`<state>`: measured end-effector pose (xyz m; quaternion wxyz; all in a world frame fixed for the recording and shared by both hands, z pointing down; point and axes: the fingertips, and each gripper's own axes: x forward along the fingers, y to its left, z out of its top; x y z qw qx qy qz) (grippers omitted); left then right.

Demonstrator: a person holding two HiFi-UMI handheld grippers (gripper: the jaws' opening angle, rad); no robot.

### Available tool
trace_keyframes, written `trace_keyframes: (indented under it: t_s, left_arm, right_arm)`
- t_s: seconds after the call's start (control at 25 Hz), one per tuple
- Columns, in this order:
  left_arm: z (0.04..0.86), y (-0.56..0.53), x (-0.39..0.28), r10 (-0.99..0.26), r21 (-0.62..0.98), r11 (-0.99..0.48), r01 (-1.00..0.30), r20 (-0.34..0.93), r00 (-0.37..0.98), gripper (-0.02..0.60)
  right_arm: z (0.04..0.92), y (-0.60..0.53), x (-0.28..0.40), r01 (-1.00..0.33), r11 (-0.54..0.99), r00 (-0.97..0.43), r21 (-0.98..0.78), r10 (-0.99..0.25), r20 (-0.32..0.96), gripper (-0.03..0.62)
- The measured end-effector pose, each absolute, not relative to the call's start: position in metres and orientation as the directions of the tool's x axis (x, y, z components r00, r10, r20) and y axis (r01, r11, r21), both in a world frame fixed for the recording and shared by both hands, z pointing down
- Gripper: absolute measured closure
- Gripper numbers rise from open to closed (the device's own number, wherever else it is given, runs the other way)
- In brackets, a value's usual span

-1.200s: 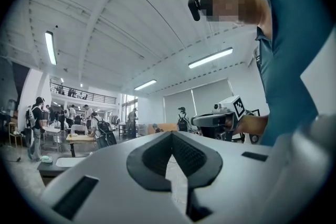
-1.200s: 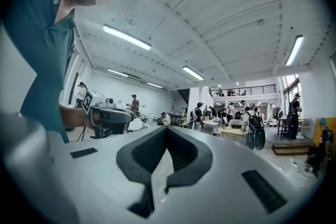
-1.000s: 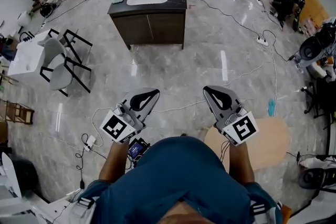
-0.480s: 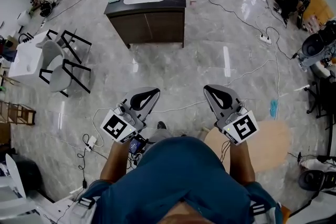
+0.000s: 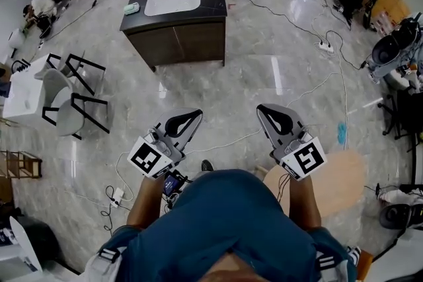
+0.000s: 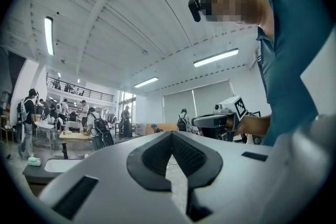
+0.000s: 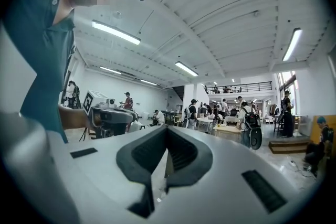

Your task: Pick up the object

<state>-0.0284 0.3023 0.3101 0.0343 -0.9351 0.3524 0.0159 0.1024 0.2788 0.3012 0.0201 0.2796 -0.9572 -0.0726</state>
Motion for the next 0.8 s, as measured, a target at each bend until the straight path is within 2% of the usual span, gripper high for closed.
trace_keyframes:
  t_s: [0.44, 0.8]
  left_arm:
    - [0.321, 0.250, -0.076, -0.635, -0.039, -0.770, -0.637, -0.052, 0.771, 0.577]
    - [0.322, 0.178, -0.069, -0.667, -0.037, -0.743, -0.669, -0.047, 0.743, 0.577]
  right_arm:
    - [0.309, 0.231, 0.061, -0.569, 0.809, -0.817, 0.146, -0.576, 0.009, 0.580]
    - [0.310, 0.157, 0.061, -0.527, 0.838, -0.846, 0.143, -0.533, 0.006, 0.580]
